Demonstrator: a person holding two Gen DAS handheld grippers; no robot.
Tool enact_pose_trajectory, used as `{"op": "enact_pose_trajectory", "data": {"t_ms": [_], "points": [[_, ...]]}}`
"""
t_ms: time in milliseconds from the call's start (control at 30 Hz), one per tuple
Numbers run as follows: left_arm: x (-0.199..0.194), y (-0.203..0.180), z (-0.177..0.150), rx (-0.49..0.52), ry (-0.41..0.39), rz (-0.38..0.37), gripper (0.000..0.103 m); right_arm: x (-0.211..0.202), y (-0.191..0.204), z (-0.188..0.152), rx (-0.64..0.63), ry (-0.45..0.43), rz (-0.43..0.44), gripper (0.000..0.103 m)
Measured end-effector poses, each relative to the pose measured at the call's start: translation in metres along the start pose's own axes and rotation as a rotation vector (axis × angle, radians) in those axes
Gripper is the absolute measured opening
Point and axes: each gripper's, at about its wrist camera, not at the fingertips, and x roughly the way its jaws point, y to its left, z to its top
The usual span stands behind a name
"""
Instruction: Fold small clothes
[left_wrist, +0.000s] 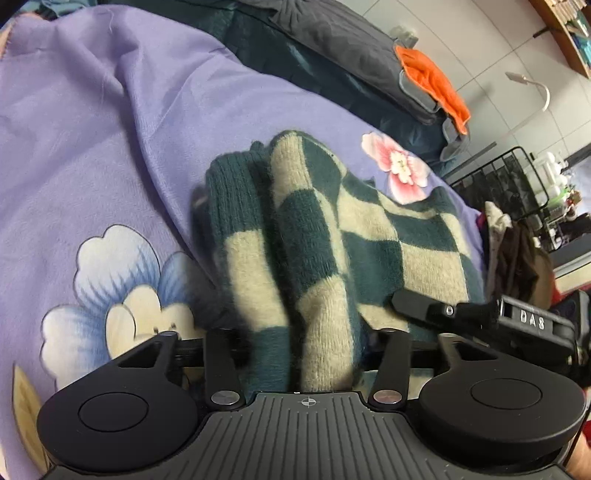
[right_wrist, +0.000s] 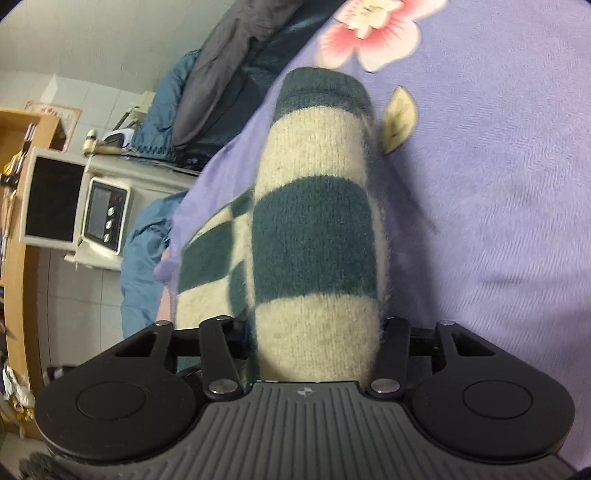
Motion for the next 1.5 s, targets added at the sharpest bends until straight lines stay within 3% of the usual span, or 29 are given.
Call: {"op": "enact_pose_trajectory", "data": {"t_ms": [100,200,400,567,633,833,933,1033,1267,1400,1500], "points": [[-0.027,-0.023,-0.015,0.073,-0.023,-0.026,0.098,-0.024,0.026,-0.019,-0.12,-0.001,0.005,0.05],[-0.046,-0.041,-0.044,0.146,0.007,-0.005,0.098,-0.049,0.038,-0.042,-0.207,0.04,-0.016,0.049],[-0.052,-0.056,-0.118,0.084,0.132,-0.013,0.097,-0.1,0.017,-0.096,-0.186,0.156,-0.039,0.049],[-0.029,-0.103,-0.15,0.122,0.215,-0.049,0.097,-0.159,-0.011,-0.121,-0.14,0.109,-0.096,0.049],[-0.012,-0.131,-0.149,0.159,0.236,-0.078,0.097,-0.188,-0.023,-0.119,-0.12,0.056,-0.117,0.049],[0.051,-0.245,-0.141,0.414,0.261,-0.137,0.097,-0.277,-0.075,-0.083,-0.088,-0.123,-0.16,0.049],[0.081,-0.294,-0.145,0.473,0.271,-0.153,0.097,-0.317,-0.103,-0.065,-0.065,-0.2,-0.184,0.049],[0.112,-0.327,-0.153,0.492,0.297,-0.127,0.097,-0.341,-0.133,-0.052,-0.033,-0.224,-0.213,0.049],[0.169,-0.351,-0.191,0.541,0.365,-0.016,0.095,-0.349,-0.198,-0.055,0.069,-0.222,-0.299,0.049],[0.172,-0.344,-0.193,0.534,0.349,-0.004,0.101,-0.35,-0.233,-0.064,0.188,-0.26,-0.283,0.05],[0.174,-0.34,-0.189,0.532,0.358,-0.008,0.102,-0.348,-0.246,-0.066,0.235,-0.27,-0.274,0.059]]}}
